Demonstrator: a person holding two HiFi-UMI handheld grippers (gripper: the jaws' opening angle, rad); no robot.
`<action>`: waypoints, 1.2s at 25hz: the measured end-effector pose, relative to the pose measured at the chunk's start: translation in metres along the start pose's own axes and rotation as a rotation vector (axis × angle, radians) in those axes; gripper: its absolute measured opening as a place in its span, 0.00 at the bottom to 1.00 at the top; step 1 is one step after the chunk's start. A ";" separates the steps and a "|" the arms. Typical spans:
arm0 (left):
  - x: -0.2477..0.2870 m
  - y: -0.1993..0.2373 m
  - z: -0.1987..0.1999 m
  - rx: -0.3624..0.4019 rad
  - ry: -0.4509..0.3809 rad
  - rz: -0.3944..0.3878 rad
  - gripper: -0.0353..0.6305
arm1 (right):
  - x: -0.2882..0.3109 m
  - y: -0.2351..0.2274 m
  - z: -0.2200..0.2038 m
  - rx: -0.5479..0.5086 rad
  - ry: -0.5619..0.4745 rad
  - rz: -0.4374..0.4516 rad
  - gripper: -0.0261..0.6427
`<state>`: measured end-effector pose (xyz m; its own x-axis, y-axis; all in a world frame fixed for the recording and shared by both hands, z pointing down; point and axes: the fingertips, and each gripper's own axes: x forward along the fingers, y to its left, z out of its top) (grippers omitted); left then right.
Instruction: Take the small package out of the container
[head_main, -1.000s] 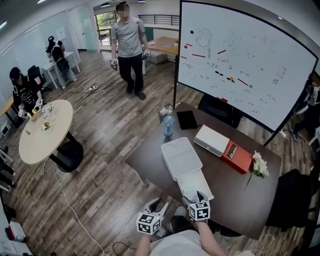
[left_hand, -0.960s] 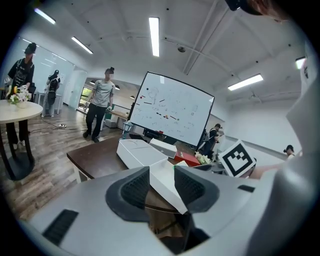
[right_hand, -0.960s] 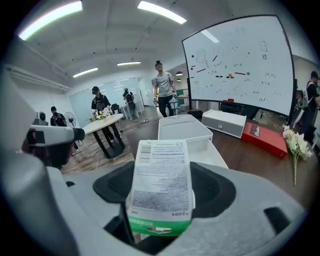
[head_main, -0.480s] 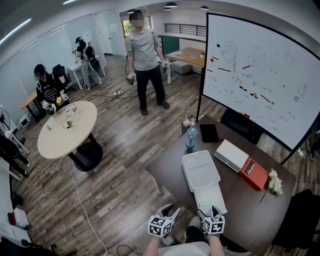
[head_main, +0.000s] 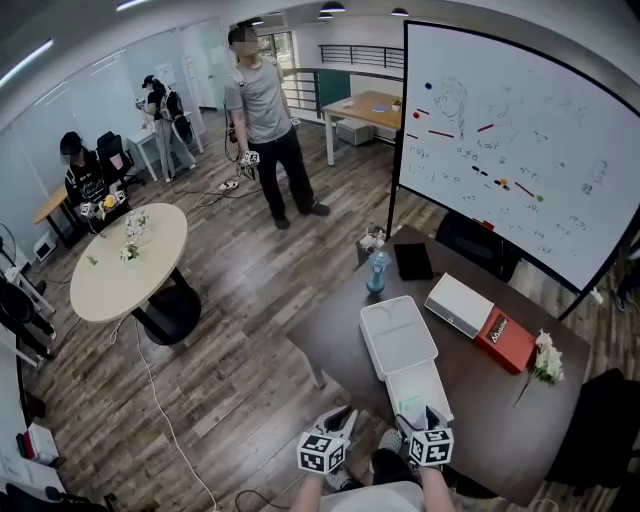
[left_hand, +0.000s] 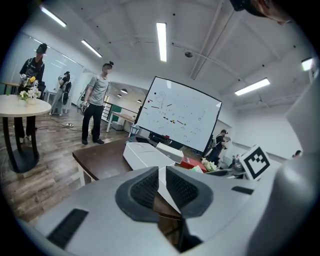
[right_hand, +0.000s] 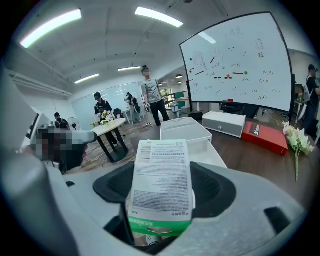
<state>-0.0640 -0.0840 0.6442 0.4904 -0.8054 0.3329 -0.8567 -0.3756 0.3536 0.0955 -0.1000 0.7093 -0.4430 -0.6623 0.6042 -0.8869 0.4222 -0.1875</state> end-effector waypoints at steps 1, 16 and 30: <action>-0.001 0.002 0.000 0.002 -0.004 0.010 0.11 | 0.002 0.002 -0.001 0.004 0.003 0.010 0.56; -0.004 -0.002 0.001 -0.018 0.014 0.027 0.06 | 0.005 -0.005 0.004 0.079 -0.020 0.040 0.56; 0.030 -0.014 -0.012 0.014 0.126 -0.098 0.06 | 0.005 -0.018 0.019 0.064 -0.029 0.021 0.56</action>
<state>-0.0354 -0.0970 0.6600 0.5874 -0.7008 0.4047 -0.8053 -0.4568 0.3778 0.1069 -0.1226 0.7012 -0.4647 -0.6713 0.5774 -0.8834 0.3965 -0.2499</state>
